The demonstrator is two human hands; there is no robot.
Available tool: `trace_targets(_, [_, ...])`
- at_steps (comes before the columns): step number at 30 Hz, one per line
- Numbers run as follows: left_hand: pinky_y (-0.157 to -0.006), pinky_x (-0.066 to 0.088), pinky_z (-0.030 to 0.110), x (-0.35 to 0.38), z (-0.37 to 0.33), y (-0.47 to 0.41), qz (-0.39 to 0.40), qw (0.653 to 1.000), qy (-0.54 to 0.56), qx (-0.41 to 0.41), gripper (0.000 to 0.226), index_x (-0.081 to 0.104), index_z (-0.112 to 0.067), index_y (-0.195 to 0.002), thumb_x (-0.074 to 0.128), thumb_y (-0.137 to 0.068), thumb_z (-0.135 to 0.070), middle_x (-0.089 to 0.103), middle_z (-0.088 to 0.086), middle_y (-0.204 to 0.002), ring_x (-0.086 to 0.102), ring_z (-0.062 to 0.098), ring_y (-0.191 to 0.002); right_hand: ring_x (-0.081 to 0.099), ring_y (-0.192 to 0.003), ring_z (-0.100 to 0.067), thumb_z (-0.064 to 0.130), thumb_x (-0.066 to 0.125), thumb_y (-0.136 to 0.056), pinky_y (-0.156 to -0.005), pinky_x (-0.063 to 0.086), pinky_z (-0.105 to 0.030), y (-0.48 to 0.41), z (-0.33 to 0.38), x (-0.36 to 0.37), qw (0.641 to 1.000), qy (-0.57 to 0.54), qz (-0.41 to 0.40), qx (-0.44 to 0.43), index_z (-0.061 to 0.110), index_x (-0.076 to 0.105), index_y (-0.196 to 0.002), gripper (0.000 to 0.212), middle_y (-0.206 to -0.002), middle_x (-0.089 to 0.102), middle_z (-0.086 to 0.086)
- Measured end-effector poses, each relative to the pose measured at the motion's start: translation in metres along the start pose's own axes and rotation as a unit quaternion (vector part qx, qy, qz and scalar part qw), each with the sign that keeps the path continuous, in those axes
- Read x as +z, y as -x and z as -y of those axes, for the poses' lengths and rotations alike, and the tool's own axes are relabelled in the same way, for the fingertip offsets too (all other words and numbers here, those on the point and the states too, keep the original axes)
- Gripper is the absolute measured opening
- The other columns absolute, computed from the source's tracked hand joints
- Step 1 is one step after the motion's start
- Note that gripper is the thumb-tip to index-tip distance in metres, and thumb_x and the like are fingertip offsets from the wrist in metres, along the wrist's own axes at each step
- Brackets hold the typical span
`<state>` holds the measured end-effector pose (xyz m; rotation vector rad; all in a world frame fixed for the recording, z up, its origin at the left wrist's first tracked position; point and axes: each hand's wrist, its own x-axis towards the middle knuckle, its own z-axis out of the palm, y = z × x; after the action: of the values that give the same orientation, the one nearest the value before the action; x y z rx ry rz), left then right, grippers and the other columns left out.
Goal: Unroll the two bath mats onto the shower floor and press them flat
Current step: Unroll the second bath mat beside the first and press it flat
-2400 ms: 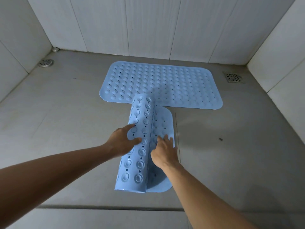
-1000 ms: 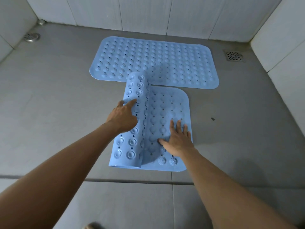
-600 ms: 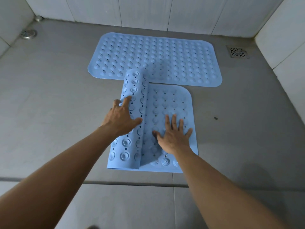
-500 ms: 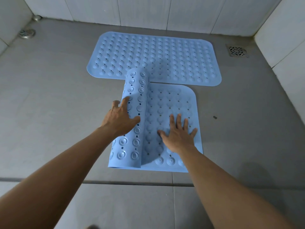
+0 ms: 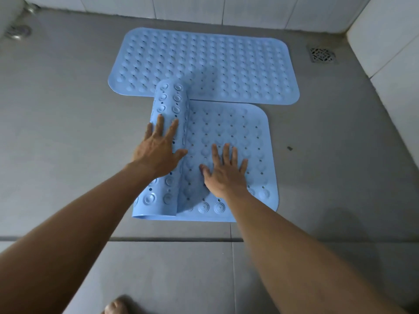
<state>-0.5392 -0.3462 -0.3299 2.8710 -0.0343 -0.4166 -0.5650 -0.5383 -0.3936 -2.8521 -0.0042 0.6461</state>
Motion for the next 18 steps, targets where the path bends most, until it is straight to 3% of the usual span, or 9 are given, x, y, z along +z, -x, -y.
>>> trace_targets(4, [-0.122,0.008,0.054,0.005,0.005,0.008,-0.012,0.999,-0.029,0.004,0.074,-0.011,-0.027,-0.158,0.030,-0.101,-0.052,-0.023,0.014,-0.163,-0.010,0.040,-0.151,-0.026,-0.150,-0.028,0.063,0.013,-0.100,-0.119,-0.012,-0.059,-0.001,-0.021,-0.004,1.000,0.013,-0.001,-0.005,0.033,-0.020,-0.156,0.072,-0.163,-0.028,-0.005])
trace_targets(9, [-0.120,0.011,0.059,0.007,0.012,0.010,-0.020,0.999,-0.028,0.033,0.066,-0.009,-0.032,-0.158,0.025,-0.102,-0.035,-0.019,0.013,-0.164,-0.009,0.040,-0.151,-0.024,-0.150,-0.029,0.061,0.014,-0.101,-0.118,-0.011,-0.061,0.000,-0.040,-0.010,1.000,0.030,-0.002,0.008,0.030,-0.019,-0.156,0.072,-0.164,-0.026,-0.007])
trace_targets(11, [-0.121,0.008,0.058,0.007,0.013,0.010,-0.012,0.999,-0.018,0.031,0.067,-0.010,-0.033,-0.158,0.024,-0.102,-0.047,-0.021,0.010,-0.164,-0.012,0.037,-0.152,-0.021,-0.151,-0.031,0.055,0.016,-0.101,-0.117,-0.009,-0.066,0.000,-0.031,-0.010,0.999,0.042,-0.023,0.011,0.028,-0.016,-0.158,0.070,-0.165,-0.022,-0.009])
trace_targets(14, [-0.122,0.002,0.052,0.010,0.015,0.008,0.003,0.999,-0.031,0.023,0.088,-0.017,-0.037,-0.155,0.020,-0.087,-0.078,-0.027,0.006,-0.163,-0.017,0.033,-0.151,-0.021,-0.151,-0.033,0.056,0.014,-0.101,-0.114,-0.010,-0.070,-0.002,-0.011,-0.007,0.999,0.027,-0.024,0.002,0.034,-0.016,-0.157,0.067,-0.165,-0.022,-0.008])
trace_targets(18, [-0.122,0.002,0.056,0.010,0.022,0.005,0.008,0.999,-0.045,0.016,0.093,-0.019,-0.036,-0.155,0.028,-0.087,-0.078,-0.030,0.008,-0.161,-0.019,0.035,-0.151,-0.024,-0.150,-0.031,0.074,0.008,-0.094,-0.111,-0.013,-0.071,-0.006,-0.007,-0.001,1.000,0.009,-0.009,0.016,0.040,-0.021,-0.154,0.074,-0.163,-0.029,-0.003])
